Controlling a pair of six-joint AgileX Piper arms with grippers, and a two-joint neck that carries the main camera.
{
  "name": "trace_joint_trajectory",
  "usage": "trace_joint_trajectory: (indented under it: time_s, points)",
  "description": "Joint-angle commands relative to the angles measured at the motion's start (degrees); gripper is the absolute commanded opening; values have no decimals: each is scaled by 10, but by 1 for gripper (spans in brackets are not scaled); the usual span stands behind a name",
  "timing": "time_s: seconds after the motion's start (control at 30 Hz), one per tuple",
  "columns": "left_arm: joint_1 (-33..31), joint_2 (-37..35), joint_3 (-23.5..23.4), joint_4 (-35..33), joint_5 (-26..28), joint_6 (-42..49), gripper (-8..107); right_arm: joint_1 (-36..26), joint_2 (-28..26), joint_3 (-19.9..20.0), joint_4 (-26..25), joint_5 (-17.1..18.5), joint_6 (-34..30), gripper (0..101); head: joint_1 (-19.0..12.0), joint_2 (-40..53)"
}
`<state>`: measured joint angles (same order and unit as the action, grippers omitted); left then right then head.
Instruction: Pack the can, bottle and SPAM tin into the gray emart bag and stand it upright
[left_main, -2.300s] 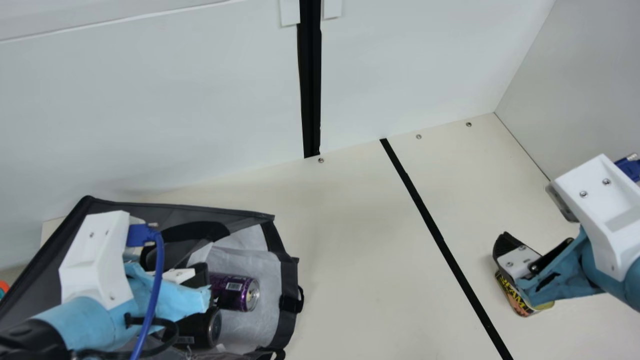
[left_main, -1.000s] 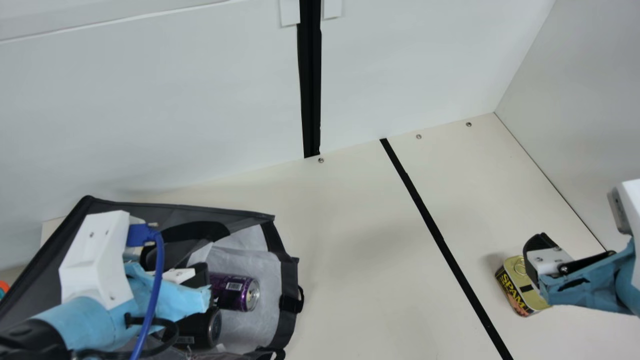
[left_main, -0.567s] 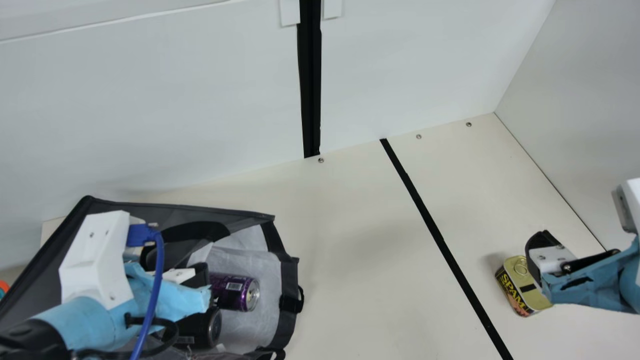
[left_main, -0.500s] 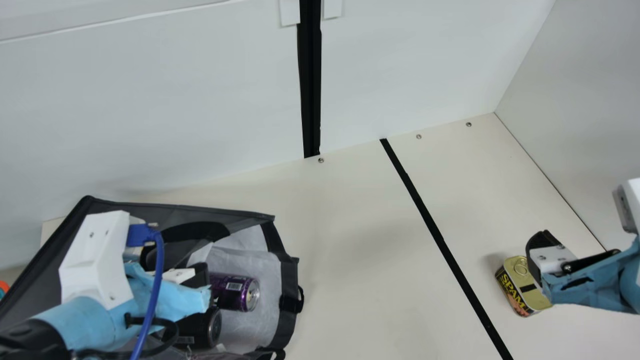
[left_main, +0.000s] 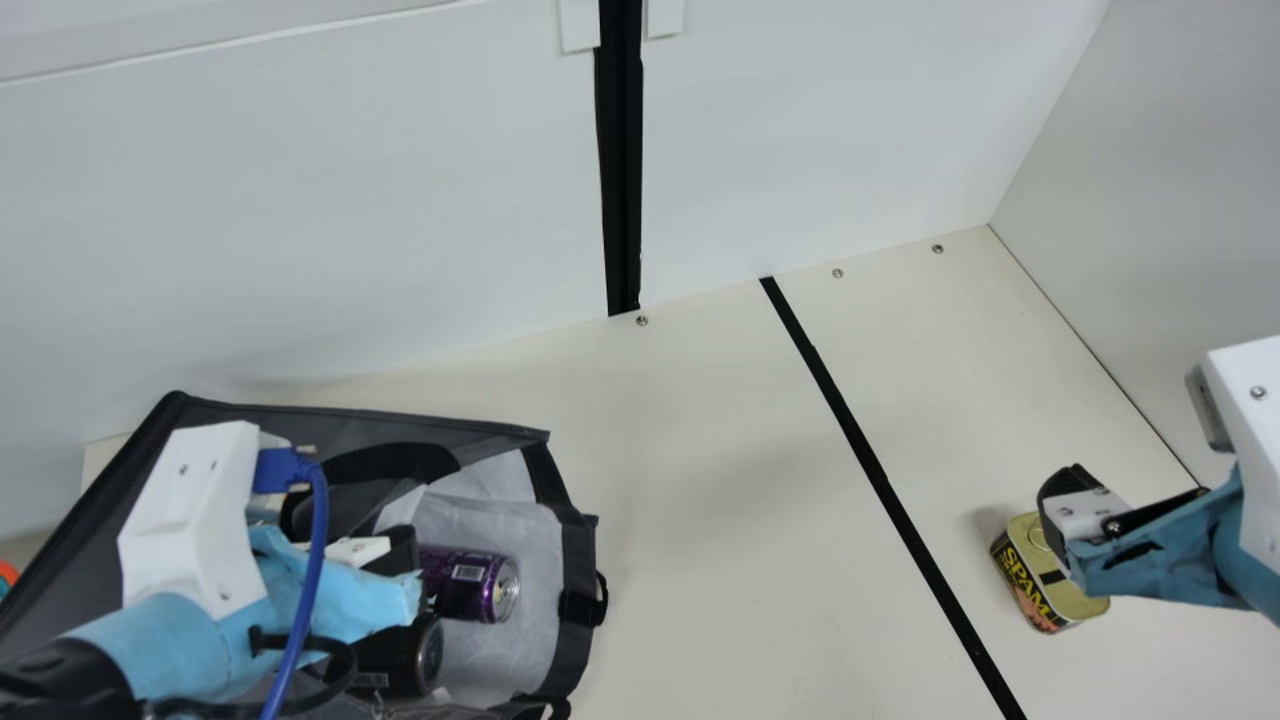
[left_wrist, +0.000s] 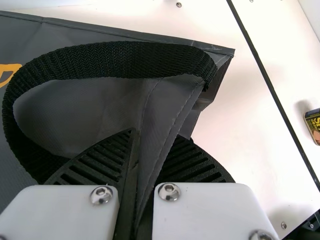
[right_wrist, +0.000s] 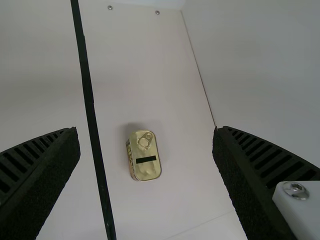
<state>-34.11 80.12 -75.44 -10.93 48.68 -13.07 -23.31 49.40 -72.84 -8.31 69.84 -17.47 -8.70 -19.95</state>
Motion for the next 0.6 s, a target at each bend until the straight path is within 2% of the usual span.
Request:
trace_joint_trajectory:
  time_s: [0.0,0.57]
  points:
    - [0,0,0,0,0,0,-8,2,4,3,0,1,1,95,-13,0]
    - [0,0,0,0,0,0,-8,13,48,18,4,1,-3,95,-13,0]
